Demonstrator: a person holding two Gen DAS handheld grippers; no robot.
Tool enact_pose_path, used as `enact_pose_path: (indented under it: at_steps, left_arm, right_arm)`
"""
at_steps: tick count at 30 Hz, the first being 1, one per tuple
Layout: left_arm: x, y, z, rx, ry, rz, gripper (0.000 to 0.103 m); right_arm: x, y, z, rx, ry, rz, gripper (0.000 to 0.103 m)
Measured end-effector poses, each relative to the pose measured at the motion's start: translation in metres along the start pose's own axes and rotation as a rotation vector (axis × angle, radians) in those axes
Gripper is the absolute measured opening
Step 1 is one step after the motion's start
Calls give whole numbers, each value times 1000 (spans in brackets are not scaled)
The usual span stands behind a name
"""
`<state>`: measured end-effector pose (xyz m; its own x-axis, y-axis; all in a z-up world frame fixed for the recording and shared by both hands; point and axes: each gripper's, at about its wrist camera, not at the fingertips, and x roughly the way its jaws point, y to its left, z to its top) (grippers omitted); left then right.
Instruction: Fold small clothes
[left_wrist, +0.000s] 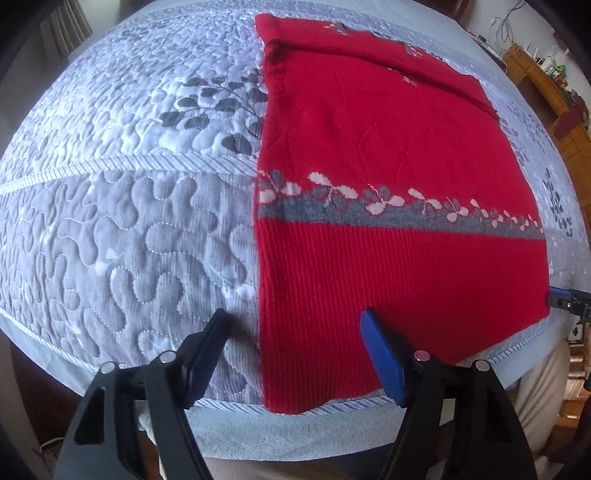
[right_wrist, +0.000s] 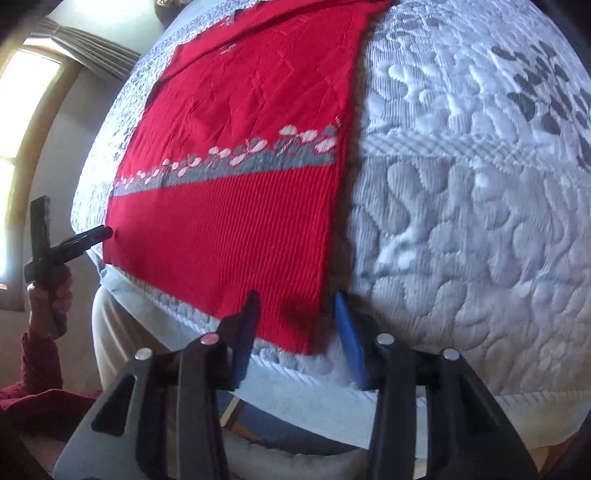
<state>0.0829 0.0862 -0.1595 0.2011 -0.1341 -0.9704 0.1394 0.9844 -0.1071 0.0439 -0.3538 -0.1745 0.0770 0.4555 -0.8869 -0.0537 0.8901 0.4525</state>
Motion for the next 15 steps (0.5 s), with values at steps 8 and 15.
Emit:
enact_pose_path:
  at_steps: [8, 15]
  left_arm:
    - [1, -4, -8, -32, 24, -60, 9]
    - [-19, 22, -4, -180, -11, -194, 7]
  right_arm:
    - [2, -5, -12, 33, 5, 103, 5]
    - [-29, 11, -5, 1, -77, 203, 4]
